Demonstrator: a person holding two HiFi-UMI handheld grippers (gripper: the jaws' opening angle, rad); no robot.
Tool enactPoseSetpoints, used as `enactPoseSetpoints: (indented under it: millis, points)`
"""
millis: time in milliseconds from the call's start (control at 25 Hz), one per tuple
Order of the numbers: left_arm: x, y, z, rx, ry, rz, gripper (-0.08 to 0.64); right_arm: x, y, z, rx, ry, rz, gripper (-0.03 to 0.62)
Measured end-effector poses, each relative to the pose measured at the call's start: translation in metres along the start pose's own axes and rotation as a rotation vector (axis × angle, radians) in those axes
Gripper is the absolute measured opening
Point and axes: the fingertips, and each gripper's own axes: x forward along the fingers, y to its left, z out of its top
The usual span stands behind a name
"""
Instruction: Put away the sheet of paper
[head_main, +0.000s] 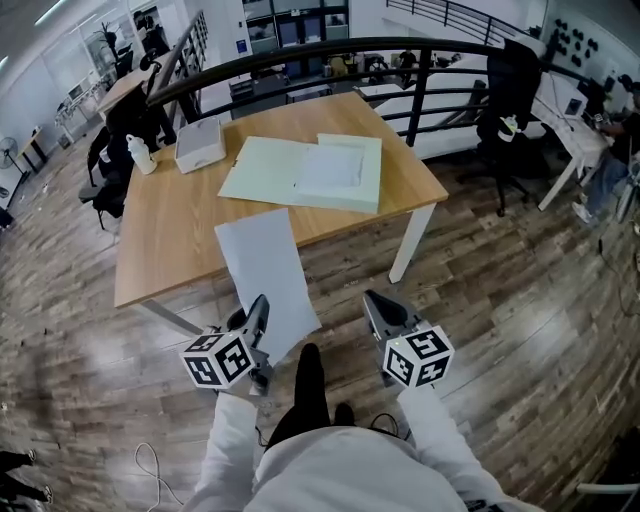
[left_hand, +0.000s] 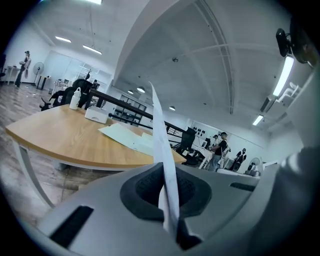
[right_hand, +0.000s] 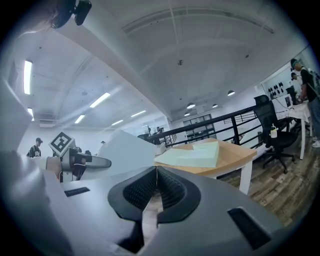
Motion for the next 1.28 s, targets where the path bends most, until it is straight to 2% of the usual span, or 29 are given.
enactPoseSetpoints:
  millis: [240, 480, 800, 1280]
  points:
    - [0.04, 0.029, 0.03, -0.019, -0.017, -0.028, 0.017, 0.045, -0.028, 0.007, 0.034, -0.003, -0.044, 0.028]
    - [0.095, 0.068, 0.076, -0.037, -0.022, -0.072, 0.017, 0.111, -0.052, 0.035, 0.024, -0.009, -0.072, 0.028]
    - [0.165, 0.097, 0.124, -0.009, 0.014, -0.143, 0.017, 0.184, -0.077, 0.064, 0.03, -0.02, -0.102, 0.028]
    - [0.232, 0.124, 0.169, 0.004, 0.03, -0.215, 0.017, 0.244, -0.111, 0.086, 0.048, -0.032, -0.173, 0.028]
